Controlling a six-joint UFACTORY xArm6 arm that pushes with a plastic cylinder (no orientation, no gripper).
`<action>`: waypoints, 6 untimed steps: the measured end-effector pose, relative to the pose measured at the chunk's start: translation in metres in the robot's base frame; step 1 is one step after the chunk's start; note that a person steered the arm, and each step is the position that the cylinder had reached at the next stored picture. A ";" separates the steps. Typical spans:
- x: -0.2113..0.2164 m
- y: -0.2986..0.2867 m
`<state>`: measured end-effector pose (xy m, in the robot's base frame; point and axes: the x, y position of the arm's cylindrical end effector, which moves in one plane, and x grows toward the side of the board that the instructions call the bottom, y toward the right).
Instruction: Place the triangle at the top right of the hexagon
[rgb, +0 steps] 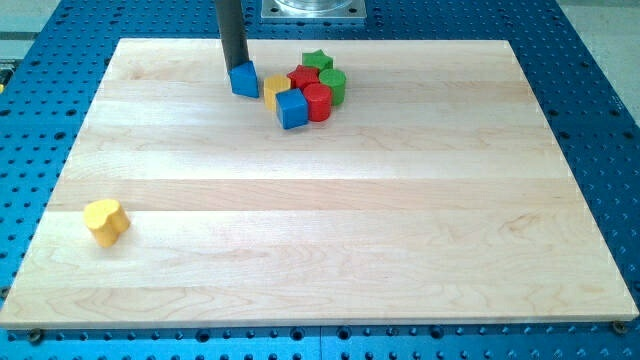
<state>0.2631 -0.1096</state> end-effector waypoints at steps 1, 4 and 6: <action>0.006 -0.018; 0.022 0.039; 0.022 0.001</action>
